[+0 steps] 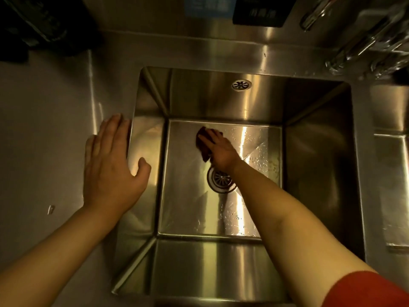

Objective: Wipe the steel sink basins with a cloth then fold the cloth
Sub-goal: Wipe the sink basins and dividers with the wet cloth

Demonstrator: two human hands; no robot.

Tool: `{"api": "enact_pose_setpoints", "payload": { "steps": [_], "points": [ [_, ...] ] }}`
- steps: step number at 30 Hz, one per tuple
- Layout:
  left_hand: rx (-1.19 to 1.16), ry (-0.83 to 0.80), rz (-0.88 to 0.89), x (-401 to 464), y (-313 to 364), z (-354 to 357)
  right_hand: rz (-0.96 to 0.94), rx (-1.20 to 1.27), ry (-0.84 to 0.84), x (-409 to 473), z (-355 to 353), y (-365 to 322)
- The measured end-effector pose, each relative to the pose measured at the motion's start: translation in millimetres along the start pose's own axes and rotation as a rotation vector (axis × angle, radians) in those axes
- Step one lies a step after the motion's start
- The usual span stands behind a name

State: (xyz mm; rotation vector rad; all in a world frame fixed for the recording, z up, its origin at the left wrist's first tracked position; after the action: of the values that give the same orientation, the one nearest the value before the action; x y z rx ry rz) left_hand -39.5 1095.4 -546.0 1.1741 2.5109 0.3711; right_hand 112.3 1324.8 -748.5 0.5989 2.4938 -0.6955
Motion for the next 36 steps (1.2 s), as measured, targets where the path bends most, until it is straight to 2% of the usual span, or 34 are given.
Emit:
{"api": "enact_pose_setpoints", "payload": {
  "steps": [6,12,14,16,19,21,26,29,33,36],
  "points": [
    [-0.006,0.045,0.007,1.1,-1.3,1.7,0.221,0.171,0.145,-45.0,-3.2,77.9],
    [0.018,0.062,0.007,1.4,-3.4,4.7,0.312,0.162,0.046,-125.0,46.0,87.6],
    [0.017,0.058,0.007,1.8,-3.3,4.6,0.266,0.06,-0.059,-148.4,66.1,72.7],
    [0.016,0.063,0.006,1.9,-3.3,3.9,0.118,-0.088,-0.137,-163.7,85.8,52.6],
    [0.019,0.069,0.015,3.0,-3.0,3.4,-0.137,-0.141,-0.238,-167.8,107.3,22.6],
    [0.027,0.068,0.014,3.0,-3.3,3.0,-0.23,-0.18,-0.281,-156.8,113.8,5.9],
    [0.018,0.046,-0.002,1.5,-2.8,1.4,-0.371,-0.299,-0.266,-113.5,126.7,-37.4],
    [0.007,0.045,-0.01,1.7,-1.8,-0.4,-0.426,-0.286,-0.267,-85.1,132.6,-74.5],
    [0.014,0.056,-0.003,1.7,-2.7,0.8,-0.431,-0.28,-0.257,-61.6,141.6,-114.6],
    [0.018,0.039,0.0,2.8,-2.7,0.9,-0.445,-0.241,-0.256,-64.2,143.4,-113.0]
  ]
}}
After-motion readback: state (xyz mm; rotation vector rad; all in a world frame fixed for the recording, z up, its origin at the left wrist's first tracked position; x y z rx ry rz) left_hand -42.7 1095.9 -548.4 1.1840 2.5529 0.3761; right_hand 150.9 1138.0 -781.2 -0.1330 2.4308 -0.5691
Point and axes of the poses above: each hand's wrist, its own x-axis towards the middle knuckle, its own z-axis out of the palm, y = z × x, the point moved 1 cm from there along x, towards the middle knuckle, and after that the axes turned 8 degrees about -y, right-handed, at the moved point
